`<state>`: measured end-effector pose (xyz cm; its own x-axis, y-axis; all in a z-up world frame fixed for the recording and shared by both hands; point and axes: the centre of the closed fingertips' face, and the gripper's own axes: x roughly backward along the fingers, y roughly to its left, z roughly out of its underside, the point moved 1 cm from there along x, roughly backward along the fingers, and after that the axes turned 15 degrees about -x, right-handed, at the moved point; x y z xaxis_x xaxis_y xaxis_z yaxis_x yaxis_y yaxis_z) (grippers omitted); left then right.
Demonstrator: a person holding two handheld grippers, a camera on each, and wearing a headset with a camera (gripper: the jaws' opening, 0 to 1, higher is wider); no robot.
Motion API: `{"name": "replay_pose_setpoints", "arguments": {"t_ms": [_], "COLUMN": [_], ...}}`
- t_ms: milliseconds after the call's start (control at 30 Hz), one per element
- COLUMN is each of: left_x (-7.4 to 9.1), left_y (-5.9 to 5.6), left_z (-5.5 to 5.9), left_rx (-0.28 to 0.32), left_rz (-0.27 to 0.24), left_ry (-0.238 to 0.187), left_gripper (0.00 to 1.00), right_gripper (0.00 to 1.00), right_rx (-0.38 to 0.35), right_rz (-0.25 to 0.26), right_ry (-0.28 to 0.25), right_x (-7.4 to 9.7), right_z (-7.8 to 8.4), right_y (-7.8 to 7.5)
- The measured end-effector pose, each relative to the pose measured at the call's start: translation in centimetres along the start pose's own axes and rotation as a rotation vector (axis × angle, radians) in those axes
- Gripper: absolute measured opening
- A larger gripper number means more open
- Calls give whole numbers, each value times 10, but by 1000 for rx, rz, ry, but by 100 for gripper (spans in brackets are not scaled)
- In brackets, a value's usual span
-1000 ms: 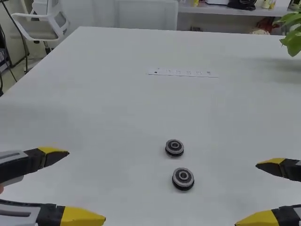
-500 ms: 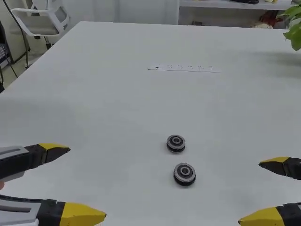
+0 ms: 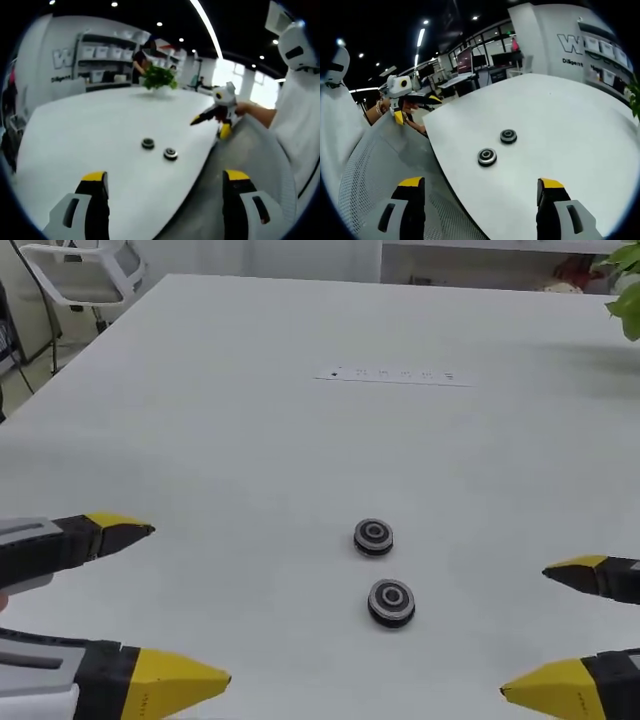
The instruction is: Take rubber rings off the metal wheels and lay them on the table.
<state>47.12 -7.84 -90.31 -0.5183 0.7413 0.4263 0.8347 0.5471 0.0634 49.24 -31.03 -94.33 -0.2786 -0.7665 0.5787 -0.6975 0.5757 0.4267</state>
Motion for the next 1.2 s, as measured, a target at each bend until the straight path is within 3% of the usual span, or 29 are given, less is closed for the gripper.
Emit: {"name": "replay_pose_setpoints", "arguments": {"t_ms": [233,400,700,800,1067,1200], "left_x": [-5,-10,-21,-27,-39,-46], "left_y": [0,-3,-5,-6,-8,-9], "left_z": [-12,-25,-37,-40,-43,-48], "left_rx": [-61,-70,-103,-113,-146,-163], "left_rz": [20,57,90,106,140,161], "left_ry": [-5,-43,-55,-66,-49,-61], "left_gripper": [95,94,93,91,89,87], "right_gripper": [90,90,87,86,82,75], "right_rx": [26,30,44,53,84,132], "right_rz": [-3,-14,-43,-58,-83,-111], "right_ry": [7,-6,-15,-5,13,61], "right_x": [-1,-3,-11,-16,-22,-27], "right_z": [-4,-9,-16,-17,-19,-13], "right_y": [1,3,7,8,8,10]}}
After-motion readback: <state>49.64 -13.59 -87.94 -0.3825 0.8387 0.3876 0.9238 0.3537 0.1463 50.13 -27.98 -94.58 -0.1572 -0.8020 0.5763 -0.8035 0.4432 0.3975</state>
